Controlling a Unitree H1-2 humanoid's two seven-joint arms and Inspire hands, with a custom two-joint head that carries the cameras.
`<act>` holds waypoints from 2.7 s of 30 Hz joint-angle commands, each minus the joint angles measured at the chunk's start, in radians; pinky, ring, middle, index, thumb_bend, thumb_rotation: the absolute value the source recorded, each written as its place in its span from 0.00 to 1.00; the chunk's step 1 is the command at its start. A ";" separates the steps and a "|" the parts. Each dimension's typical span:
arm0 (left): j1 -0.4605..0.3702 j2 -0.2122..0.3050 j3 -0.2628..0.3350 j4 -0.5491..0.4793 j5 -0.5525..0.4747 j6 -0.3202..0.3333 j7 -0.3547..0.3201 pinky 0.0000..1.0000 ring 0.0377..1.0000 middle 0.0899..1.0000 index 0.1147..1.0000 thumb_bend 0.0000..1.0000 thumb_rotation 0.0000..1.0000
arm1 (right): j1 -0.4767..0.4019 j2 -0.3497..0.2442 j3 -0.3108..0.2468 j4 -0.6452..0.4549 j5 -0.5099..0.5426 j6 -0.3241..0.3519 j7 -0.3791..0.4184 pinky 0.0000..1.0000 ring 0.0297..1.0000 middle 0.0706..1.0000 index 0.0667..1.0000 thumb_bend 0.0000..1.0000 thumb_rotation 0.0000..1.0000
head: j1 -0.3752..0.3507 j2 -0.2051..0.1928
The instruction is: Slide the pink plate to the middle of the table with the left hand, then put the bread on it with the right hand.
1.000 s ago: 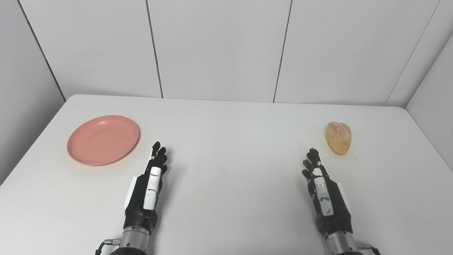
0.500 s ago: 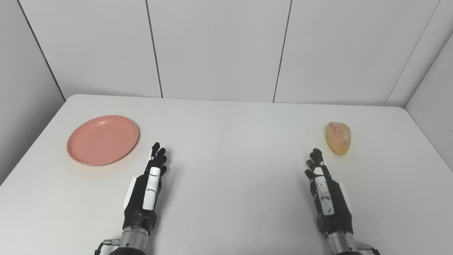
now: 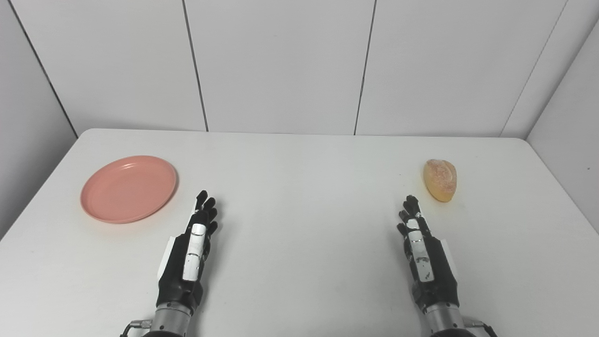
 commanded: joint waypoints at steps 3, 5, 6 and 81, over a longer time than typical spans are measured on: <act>0.032 0.000 -0.019 0.017 0.028 -0.051 0.011 1.00 1.00 1.00 1.00 0.69 1.00 | -0.022 -0.019 -0.017 0.003 0.034 -0.064 0.026 1.00 0.99 1.00 0.97 0.79 0.88 | 0.055 -0.027; 0.032 -0.011 -0.031 0.033 0.045 -0.065 0.021 1.00 1.00 1.00 1.00 0.69 1.00 | -0.021 -0.031 -0.022 0.013 0.042 -0.072 0.035 1.00 0.99 1.00 0.97 0.79 0.89 | 0.083 -0.043; 0.032 -0.015 -0.036 0.039 0.052 -0.072 0.025 1.00 1.00 1.00 1.00 0.69 1.00 | -0.020 -0.036 -0.025 0.016 0.046 -0.075 0.041 1.00 1.00 1.00 0.97 0.79 0.89 | 0.083 -0.043; -0.615 0.405 0.265 0.449 0.092 -0.269 0.194 1.00 0.95 0.97 0.96 0.89 0.98 | -0.022 -0.089 -0.030 0.114 0.069 0.032 0.099 1.00 0.98 0.99 0.98 0.69 0.89 | 0.227 -0.230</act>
